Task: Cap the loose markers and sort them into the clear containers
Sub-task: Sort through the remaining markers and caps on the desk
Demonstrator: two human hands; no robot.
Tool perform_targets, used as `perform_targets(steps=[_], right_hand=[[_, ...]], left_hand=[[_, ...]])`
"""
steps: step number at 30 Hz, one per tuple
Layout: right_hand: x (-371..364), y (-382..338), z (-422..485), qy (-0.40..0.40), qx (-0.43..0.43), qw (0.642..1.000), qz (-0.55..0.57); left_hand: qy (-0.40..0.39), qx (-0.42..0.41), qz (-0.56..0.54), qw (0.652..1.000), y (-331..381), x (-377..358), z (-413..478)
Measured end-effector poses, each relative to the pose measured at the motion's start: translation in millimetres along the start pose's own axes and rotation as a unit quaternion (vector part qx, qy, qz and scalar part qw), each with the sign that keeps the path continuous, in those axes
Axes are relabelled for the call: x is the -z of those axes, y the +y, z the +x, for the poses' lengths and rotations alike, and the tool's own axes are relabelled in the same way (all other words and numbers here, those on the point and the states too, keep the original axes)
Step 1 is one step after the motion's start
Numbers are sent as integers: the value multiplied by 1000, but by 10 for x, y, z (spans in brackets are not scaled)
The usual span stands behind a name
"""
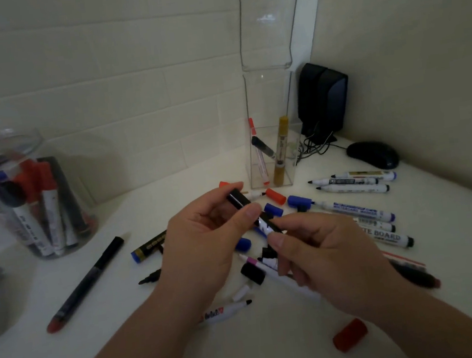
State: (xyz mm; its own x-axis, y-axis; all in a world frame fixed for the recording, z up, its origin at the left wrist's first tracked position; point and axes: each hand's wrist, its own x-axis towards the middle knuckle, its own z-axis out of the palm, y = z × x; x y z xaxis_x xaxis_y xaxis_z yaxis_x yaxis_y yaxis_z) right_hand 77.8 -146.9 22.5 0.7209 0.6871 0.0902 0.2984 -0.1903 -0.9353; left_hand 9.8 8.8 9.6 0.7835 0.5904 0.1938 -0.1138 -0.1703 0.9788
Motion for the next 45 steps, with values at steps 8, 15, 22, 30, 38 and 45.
perform_targets(steps=[8, 15, 22, 30, 38, 45], right_hand=[[-99, -30, 13, -80, -201, 903, 371], [-125, 37, 68, -186, -177, 841, 476], [-225, -57, -51, -72, -162, 929, 325], [-277, -73, -118, 27, -35, 995, 84], [-302, -83, -112, 12, -26, 998, 59], [-237, -117, -105, -133, -221, 846, 468]], left_hand=[[-33, 53, -180, 982, -43, 31, 25], [-62, 86, -330, 938, 57, 15, 25], [-71, 99, -381, 917, 91, 74, 10], [-67, 57, -312, 946, 76, 54, -3], [-70, 68, -303, 948, 81, 67, -2], [-58, 72, -338, 937, 111, -14, -36]])
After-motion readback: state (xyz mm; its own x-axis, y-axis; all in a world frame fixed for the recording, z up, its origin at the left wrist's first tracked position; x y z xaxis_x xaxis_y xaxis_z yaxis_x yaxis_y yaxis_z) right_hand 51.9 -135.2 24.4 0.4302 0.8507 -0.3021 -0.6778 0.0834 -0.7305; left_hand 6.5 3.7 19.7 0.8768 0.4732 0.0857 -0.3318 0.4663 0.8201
